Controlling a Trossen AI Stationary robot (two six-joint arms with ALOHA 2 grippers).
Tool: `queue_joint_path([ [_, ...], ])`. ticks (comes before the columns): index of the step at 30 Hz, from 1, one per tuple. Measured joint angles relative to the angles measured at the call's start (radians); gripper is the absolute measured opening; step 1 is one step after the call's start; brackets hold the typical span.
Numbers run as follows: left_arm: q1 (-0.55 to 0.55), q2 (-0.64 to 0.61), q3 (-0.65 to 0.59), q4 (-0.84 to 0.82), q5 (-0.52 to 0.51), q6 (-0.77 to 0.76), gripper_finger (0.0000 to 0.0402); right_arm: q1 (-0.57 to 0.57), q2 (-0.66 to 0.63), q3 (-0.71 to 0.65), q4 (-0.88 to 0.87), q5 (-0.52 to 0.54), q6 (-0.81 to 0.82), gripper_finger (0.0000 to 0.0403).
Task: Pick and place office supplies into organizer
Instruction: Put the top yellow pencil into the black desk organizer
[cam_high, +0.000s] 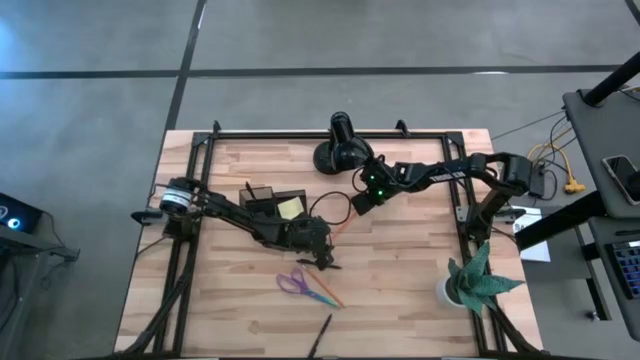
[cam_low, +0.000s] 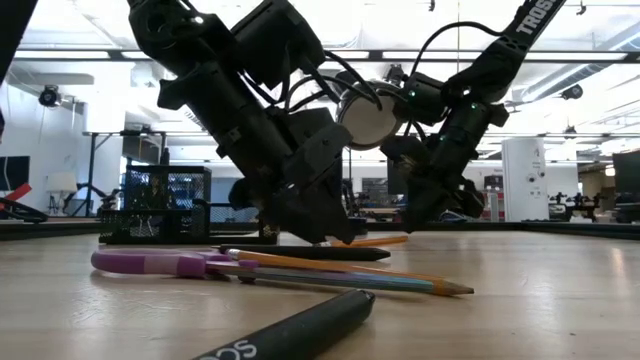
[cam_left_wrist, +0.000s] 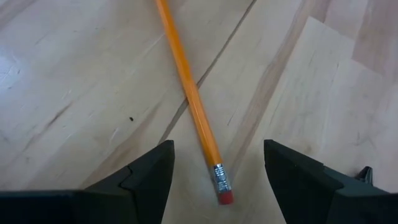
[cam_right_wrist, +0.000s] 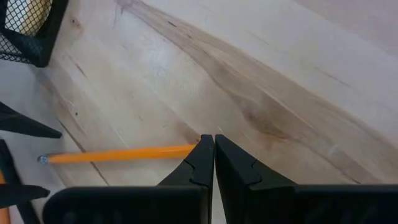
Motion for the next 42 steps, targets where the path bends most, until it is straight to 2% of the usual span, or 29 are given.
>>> queue_joint_path([
  [9, 0.001, 0.0, 0.0, -0.002, 0.001, 0.0, 0.023, 0.002, 0.057, 0.003, 0.016, -0.025, 0.005, 0.0008],
  [16, 0.002, 0.0, 0.007, -0.001, 0.0, 0.0, 0.023, 0.003, 0.054, 0.003, 0.02, -0.026, 0.005, 0.0008],
  [21, 0.006, 0.0, 0.046, 0.079, 0.033, 0.065, 0.023, 0.006, -0.031, -0.004, -0.038, 0.038, 0.004, 0.0008],
  [24, 0.009, 0.002, 0.079, 0.076, 0.034, 0.137, 0.023, 0.004, -0.11, 0.0, -0.127, 0.06, 0.001, 0.0008],
  [28, 0.037, 0.035, 0.082, 0.068, 0.027, 0.136, 0.023, 0.006, -0.144, -0.021, -0.22, 0.069, 0.002, 0.0008],
  [36, 0.065, 0.059, 0.085, 0.072, 0.073, 0.146, 0.023, 0.021, -0.146, -0.062, -0.177, 0.069, 0.052, 0.0008],
  [42, 0.063, 0.059, 0.083, 0.072, 0.1, 0.146, 0.023, 0.021, -0.144, -0.071, -0.138, -0.003, 0.056, 0.0008],
])
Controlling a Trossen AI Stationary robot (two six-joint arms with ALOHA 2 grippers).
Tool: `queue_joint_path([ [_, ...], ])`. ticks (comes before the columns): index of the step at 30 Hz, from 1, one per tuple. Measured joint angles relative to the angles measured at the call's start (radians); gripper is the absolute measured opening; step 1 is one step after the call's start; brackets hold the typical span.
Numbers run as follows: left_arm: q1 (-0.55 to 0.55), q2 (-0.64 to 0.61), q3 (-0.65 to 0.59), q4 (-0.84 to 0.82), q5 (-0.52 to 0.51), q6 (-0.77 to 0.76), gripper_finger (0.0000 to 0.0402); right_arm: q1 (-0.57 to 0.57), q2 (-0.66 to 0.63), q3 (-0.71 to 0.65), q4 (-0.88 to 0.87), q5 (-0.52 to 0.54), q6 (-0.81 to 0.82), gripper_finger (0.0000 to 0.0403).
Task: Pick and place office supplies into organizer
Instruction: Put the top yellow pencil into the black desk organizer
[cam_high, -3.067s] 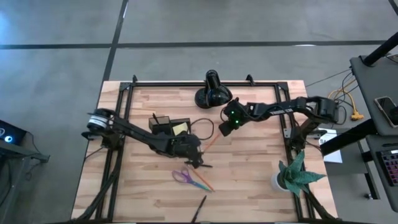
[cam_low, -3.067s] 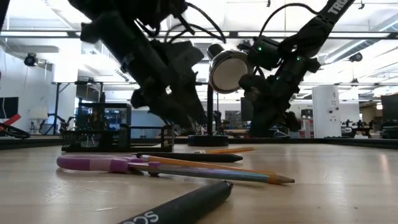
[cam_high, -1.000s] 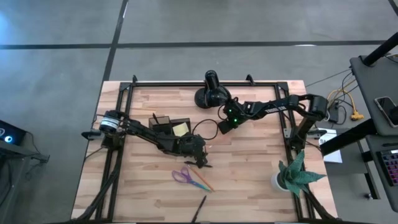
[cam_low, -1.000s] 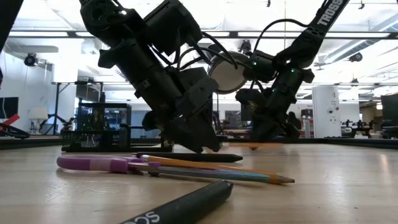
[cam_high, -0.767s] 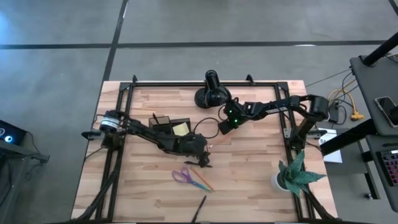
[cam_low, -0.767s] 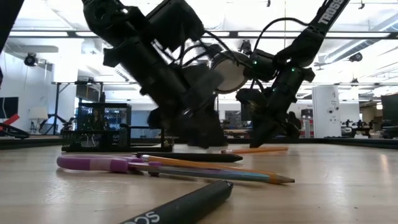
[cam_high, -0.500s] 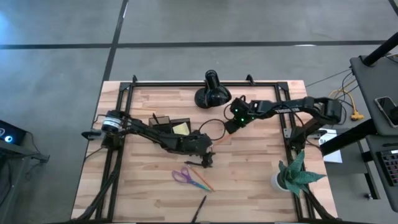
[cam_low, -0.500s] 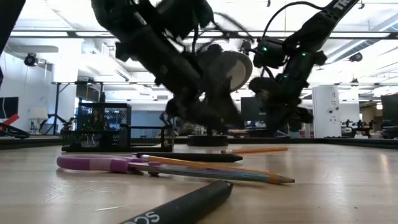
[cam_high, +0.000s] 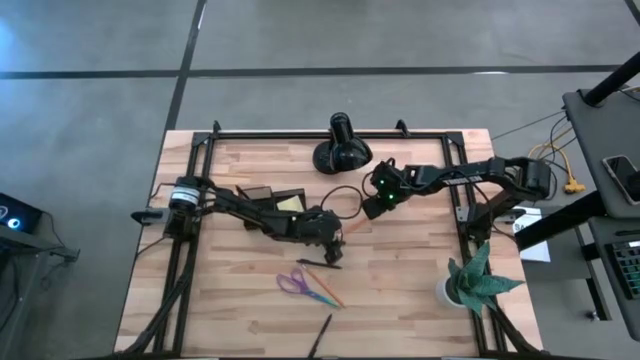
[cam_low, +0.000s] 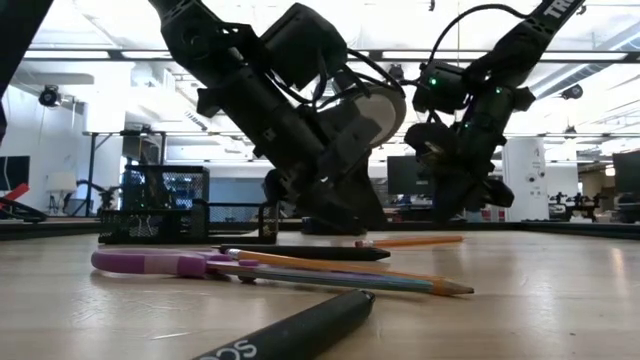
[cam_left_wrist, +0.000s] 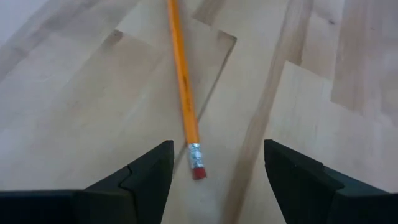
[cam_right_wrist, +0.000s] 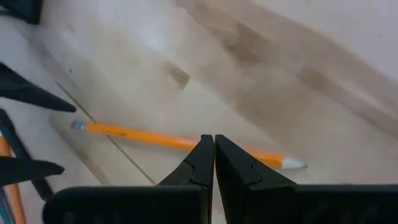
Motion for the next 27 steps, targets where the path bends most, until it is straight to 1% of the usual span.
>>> queue_joint_path([
  [4, -0.003, 0.0, 0.002, -0.001, 0.007, -0.004, 0.023, -0.002, -0.013, 0.001, -0.035, -0.002, 0.0, 0.0008],
  [9, -0.002, 0.0, 0.002, -0.001, 0.009, -0.004, 0.023, -0.002, -0.07, 0.002, -0.146, 0.08, -0.002, 0.0008],
  [15, -0.003, 0.0, 0.002, -0.006, 0.008, 0.04, 0.0228, -0.001, -0.087, -0.004, -0.193, 0.081, -0.022, 0.0008],
  [17, -0.003, 0.0, 0.003, -0.006, 0.008, 0.042, 0.022, -0.002, -0.087, -0.005, -0.19, 0.084, -0.021, 0.0008],
  [27, -0.003, 0.001, 0.002, -0.004, 0.005, 0.045, 0.0147, -0.002, -0.086, -0.009, -0.174, 0.097, -0.019, 0.0008],
])
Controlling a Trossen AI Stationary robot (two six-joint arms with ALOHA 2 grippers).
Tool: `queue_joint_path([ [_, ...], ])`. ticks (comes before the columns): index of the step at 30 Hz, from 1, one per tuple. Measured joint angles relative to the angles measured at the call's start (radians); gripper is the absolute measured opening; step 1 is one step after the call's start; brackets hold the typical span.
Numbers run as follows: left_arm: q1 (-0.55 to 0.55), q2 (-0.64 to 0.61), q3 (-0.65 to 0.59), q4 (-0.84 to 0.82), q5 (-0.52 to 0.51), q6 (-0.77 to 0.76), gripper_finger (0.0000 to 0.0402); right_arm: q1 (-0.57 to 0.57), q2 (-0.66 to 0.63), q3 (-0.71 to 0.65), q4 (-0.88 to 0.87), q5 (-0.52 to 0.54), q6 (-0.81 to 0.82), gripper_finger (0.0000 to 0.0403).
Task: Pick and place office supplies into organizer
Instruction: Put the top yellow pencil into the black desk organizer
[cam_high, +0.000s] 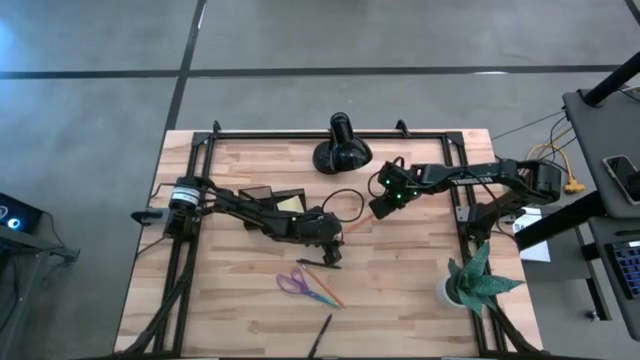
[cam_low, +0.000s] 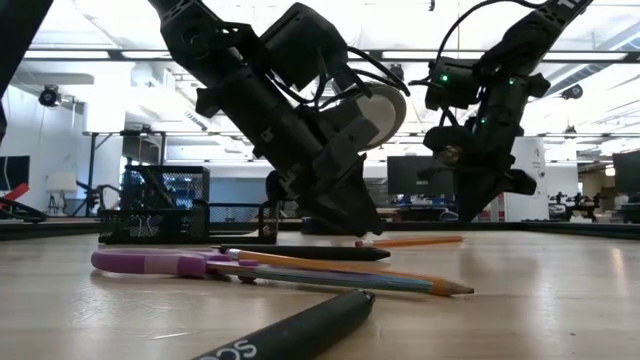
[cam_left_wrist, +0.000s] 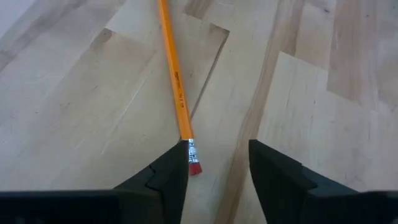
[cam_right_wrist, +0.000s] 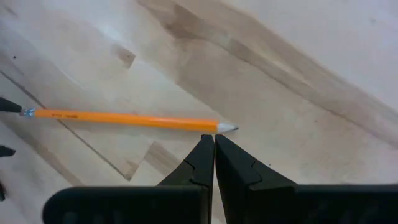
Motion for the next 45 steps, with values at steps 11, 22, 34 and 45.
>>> queue_joint_path([
  [11, 0.002, 0.001, -0.003, -0.005, -0.051, 0.024, 0.0132, -0.003, 0.001, -0.09, 0.132, -0.016, 0.053, 0.0008],
  [22, 0.005, 0.001, -0.006, -0.028, -0.068, 0.028, 0.0132, -0.003, 0.001, -0.099, 0.192, 0.018, 0.079, 0.0008],
  [34, 0.005, 0.001, -0.008, -0.028, -0.074, 0.025, 0.0132, -0.003, 0.001, -0.109, 0.18, 0.014, 0.079, 0.0008],
  [45, 0.006, 0.001, -0.008, -0.022, -0.073, 0.025, 0.0132, -0.003, 0.001, -0.114, 0.185, 0.037, 0.079, 0.0008],
])
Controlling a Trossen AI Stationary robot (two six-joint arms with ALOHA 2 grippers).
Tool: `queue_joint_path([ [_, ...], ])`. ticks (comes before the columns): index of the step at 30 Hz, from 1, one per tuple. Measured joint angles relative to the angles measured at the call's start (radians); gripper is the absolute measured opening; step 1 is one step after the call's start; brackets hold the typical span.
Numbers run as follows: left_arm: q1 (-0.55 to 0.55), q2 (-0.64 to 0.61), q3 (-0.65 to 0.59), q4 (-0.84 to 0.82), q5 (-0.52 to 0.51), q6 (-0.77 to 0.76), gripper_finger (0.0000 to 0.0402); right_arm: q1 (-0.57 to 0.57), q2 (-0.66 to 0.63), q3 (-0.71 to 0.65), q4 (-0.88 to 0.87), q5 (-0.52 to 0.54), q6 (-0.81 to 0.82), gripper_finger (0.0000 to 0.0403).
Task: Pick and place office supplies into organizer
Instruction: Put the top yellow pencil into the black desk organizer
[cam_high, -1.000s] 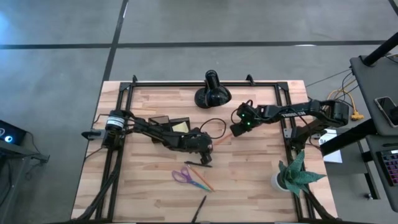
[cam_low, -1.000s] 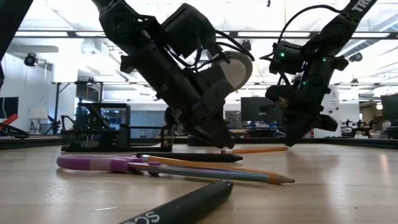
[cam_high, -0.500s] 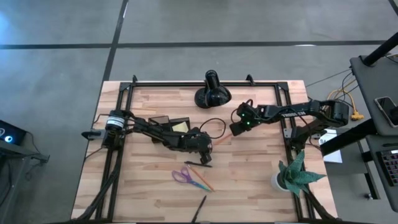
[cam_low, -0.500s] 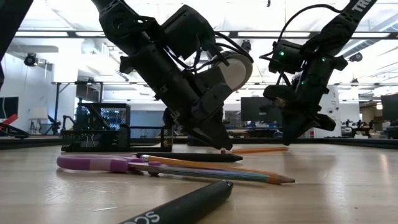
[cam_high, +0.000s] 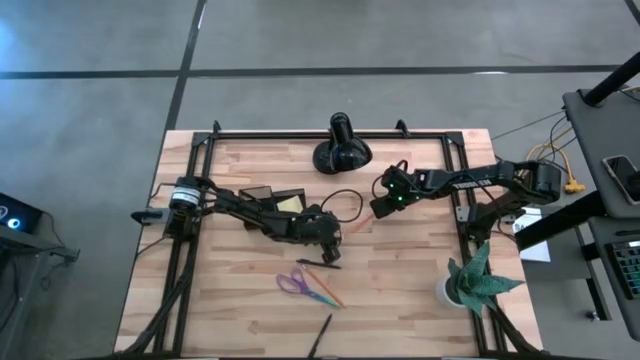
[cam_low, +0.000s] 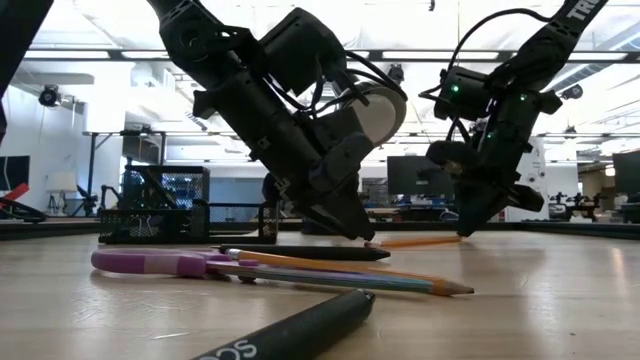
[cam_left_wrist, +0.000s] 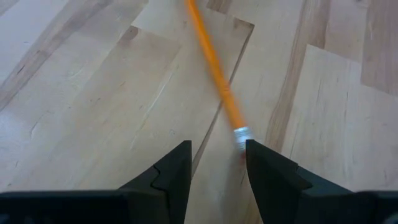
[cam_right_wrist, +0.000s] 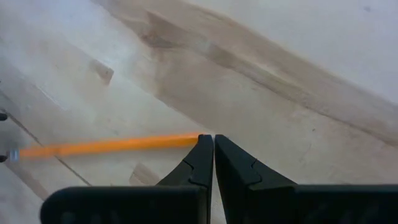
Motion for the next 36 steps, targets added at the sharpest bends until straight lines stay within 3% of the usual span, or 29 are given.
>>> queue_joint_path([
  [36, -0.035, 0.0, 0.086, 0.0, 0.056, -0.148, 0.0132, -0.006, 0.006, 0.026, -0.074, 0.018, -0.086, 0.0008],
])
